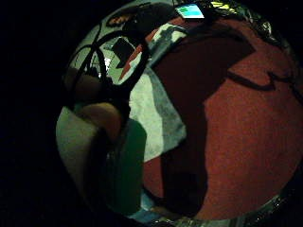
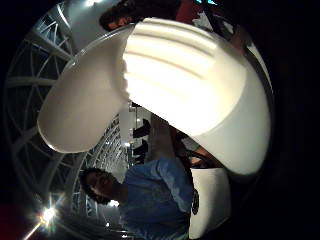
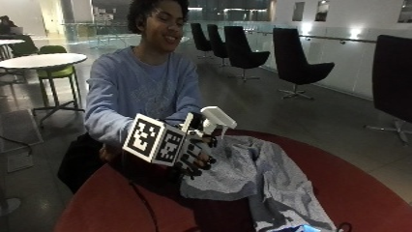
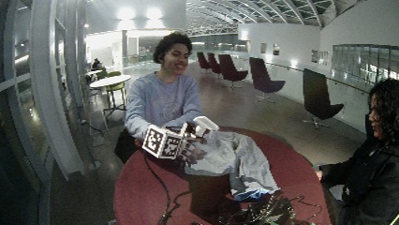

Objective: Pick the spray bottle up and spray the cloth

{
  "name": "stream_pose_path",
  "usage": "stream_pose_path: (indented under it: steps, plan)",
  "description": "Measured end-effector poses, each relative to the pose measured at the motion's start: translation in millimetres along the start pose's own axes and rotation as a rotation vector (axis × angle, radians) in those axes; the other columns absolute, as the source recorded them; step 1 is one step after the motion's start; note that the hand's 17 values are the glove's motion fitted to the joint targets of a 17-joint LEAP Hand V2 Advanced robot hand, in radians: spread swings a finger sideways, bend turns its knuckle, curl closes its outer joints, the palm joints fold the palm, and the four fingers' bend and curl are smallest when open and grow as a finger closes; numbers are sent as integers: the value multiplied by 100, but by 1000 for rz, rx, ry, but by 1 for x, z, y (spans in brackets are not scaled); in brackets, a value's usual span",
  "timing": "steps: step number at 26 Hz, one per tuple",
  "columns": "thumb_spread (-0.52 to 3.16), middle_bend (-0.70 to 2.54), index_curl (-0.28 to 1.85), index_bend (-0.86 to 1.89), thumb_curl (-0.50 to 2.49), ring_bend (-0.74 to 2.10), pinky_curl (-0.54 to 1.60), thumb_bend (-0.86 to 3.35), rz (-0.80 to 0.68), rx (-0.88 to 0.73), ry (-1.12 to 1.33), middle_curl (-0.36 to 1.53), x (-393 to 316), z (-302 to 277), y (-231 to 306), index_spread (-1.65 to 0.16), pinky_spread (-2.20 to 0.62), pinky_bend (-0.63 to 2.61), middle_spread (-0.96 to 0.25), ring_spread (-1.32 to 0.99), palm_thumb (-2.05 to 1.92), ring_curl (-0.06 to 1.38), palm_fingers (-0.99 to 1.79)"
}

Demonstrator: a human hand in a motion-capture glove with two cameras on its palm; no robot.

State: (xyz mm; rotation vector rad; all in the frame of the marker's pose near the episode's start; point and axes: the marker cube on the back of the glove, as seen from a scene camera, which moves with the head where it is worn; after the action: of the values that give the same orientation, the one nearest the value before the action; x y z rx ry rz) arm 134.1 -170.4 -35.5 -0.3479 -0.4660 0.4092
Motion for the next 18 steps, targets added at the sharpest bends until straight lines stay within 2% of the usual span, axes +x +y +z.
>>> stream_pose_path:
  steps: [7,18]
  plan:
    - [76,25,30,12,58,59,34,-2,71,-125,77,42,-15,14,-8,-30,21,25,-4,-1,100,38,110]
    - [75,25,29,10,60,59,35,-3,131,-242,65,43,-19,35,-12,-28,19,26,-3,-1,100,39,110]
